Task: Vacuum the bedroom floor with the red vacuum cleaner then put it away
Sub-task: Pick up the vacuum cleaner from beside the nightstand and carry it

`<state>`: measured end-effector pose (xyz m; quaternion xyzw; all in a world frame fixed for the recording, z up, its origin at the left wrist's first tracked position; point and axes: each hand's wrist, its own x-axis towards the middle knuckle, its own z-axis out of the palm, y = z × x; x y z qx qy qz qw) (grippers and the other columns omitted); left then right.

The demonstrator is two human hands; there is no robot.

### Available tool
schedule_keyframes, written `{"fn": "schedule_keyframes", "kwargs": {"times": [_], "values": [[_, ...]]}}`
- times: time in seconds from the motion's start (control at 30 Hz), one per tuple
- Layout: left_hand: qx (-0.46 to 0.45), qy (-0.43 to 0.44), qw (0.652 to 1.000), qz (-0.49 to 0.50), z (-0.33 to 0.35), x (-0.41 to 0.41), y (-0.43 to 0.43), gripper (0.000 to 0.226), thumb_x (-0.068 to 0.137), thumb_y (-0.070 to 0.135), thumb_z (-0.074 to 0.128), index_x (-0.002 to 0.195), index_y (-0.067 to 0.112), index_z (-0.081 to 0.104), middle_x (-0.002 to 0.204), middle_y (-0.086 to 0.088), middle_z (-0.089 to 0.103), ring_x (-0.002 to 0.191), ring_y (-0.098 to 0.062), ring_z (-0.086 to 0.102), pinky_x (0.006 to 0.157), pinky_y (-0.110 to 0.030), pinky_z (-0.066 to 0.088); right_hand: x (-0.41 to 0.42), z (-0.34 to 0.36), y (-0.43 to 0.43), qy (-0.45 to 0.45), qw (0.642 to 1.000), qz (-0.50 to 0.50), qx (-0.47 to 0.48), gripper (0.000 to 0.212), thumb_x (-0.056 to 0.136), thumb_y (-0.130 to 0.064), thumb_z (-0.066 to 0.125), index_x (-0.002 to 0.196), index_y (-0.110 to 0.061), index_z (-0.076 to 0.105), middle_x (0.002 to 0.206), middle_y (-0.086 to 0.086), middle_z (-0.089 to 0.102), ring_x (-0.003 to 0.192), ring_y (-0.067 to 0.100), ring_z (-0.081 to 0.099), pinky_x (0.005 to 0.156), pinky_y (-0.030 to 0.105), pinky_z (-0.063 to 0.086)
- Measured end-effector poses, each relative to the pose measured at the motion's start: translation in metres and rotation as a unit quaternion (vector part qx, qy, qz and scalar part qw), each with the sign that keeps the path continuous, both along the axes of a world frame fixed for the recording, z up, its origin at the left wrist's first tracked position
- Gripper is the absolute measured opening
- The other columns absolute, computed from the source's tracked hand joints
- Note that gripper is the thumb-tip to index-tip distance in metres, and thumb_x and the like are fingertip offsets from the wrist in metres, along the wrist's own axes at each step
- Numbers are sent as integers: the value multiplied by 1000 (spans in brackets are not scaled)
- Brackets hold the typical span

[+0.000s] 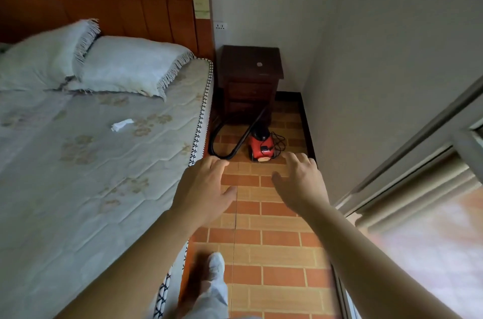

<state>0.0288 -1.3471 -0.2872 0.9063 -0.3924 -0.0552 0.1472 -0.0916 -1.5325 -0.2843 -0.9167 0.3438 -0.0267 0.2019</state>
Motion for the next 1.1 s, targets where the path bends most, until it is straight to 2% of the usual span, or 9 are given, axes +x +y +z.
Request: {"fn": "schedule_keyframes", "kwargs": {"times": [0.17, 0.47, 0.73, 0.9, 1.1], "values": [[3, 0, 1000, -17, -16, 72, -45, 65, 91, 56, 59, 147, 25, 44, 147, 6, 48, 133, -15, 47, 109, -34, 41, 62, -8, -41, 23, 1000, -1, -7, 60, 100, -41, 57, 155, -23, 40, 155, 5, 45, 139, 27, 41, 109, 42, 44], [10, 16, 998, -65, -26, 178, -130, 61, 94, 51, 56, 146, 21, 45, 147, 4, 47, 135, -17, 45, 111, -34, 38, 150, -12, -112, 62, 996, -68, 13, 59, 98, -38, 56, 154, -25, 41, 152, 4, 46, 136, 26, 43, 108, 42, 45], [42, 42, 995, -75, -46, 227, -203, 63, 92, 53, 56, 146, 22, 44, 146, 3, 48, 132, -18, 49, 108, -41, 43, 196, -33, -184, 79, 993, -77, 31, 57, 98, -38, 56, 151, -22, 44, 149, 5, 49, 134, 27, 45, 106, 42, 46], [59, 42, 996, -55, -50, 246, -258, 65, 92, 52, 56, 148, 21, 43, 145, 2, 49, 134, -19, 47, 111, -40, 41, 217, -50, -246, 65, 994, -75, 48, 54, 97, -39, 56, 148, -22, 47, 145, 5, 51, 133, 27, 46, 104, 41, 45], [65, 44, 996, -43, -47, 266, -320, 62, 93, 49, 58, 146, 20, 46, 143, -1, 52, 133, -19, 49, 109, -39, 42, 235, -62, -317, 70, 993, -68, 71, 58, 99, -38, 54, 153, -20, 42, 148, 7, 50, 133, 28, 45, 105, 42, 45]]}}
